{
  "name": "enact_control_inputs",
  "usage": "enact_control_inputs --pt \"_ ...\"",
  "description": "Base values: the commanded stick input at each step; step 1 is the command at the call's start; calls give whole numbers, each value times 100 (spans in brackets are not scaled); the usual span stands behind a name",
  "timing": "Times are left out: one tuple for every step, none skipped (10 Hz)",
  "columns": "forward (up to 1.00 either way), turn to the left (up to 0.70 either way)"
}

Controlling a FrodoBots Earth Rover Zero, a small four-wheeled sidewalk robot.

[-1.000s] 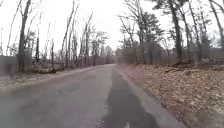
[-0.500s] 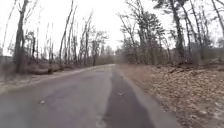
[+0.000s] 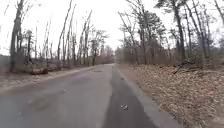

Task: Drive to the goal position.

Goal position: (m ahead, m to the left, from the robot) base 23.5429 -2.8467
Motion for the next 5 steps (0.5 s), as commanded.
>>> enact_control_inputs --pt "100 0" --pt "100 0" --pt "100 0" --pt "100 0" --pt "100 0"
